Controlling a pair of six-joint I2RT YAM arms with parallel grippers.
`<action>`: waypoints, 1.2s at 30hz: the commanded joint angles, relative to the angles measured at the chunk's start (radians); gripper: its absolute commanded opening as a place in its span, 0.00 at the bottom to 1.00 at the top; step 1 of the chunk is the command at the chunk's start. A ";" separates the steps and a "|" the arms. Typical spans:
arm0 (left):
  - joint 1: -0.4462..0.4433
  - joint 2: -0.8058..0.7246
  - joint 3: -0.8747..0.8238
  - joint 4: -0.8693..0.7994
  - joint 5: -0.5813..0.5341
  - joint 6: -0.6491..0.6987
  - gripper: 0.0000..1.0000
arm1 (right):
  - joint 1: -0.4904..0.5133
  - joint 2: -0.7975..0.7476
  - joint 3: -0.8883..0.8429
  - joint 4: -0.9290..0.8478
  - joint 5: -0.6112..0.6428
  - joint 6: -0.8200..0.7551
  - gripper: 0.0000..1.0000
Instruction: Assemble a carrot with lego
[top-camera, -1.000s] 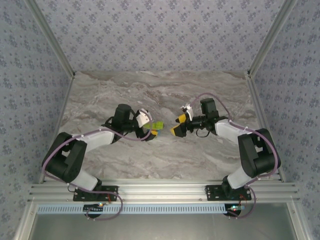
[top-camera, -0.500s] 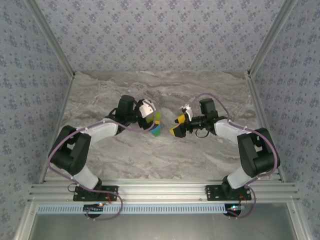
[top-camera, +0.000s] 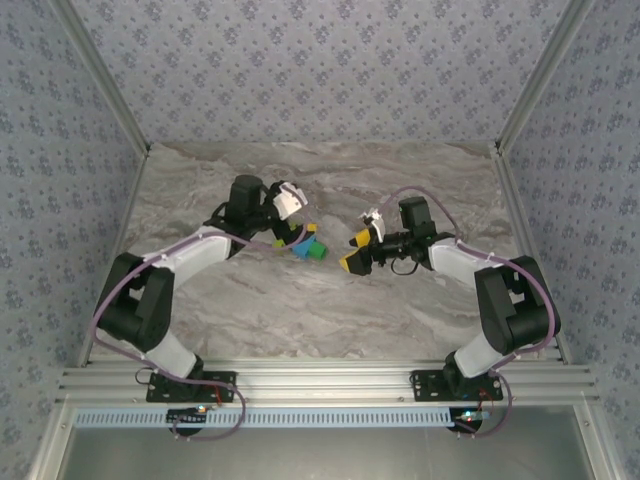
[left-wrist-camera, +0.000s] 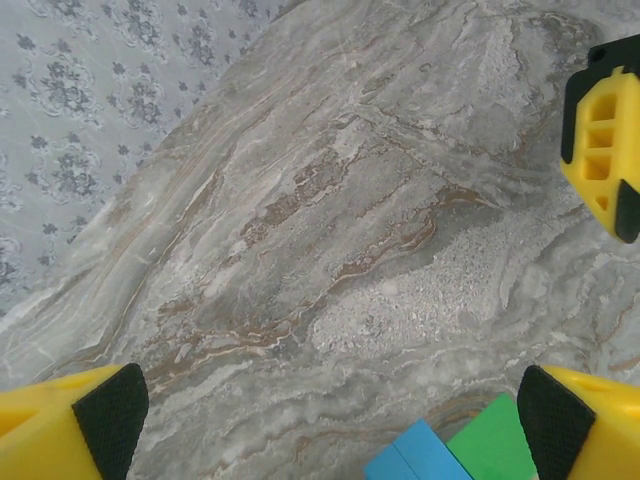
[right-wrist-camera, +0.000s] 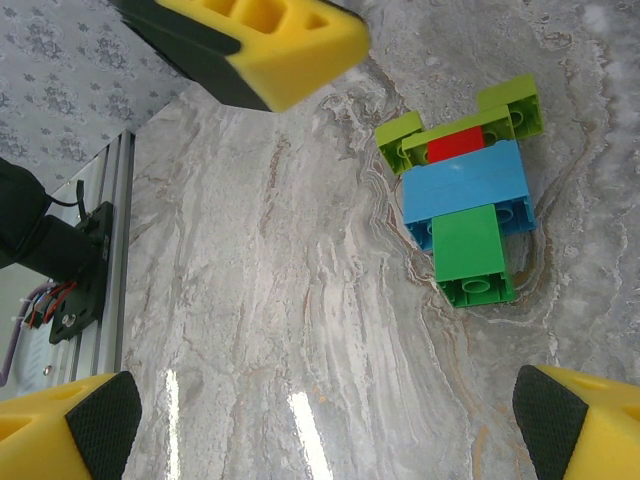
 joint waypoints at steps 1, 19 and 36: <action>0.020 -0.073 -0.047 0.030 -0.035 -0.023 0.97 | 0.005 -0.029 0.014 -0.009 0.013 0.019 1.00; 0.111 -0.424 -0.365 -0.095 -0.767 -0.488 0.97 | 0.077 0.088 0.198 -0.115 0.720 0.160 0.83; 0.299 -0.290 -0.610 0.444 -0.915 -0.641 0.98 | 0.017 -0.350 -0.287 0.267 1.476 0.135 1.00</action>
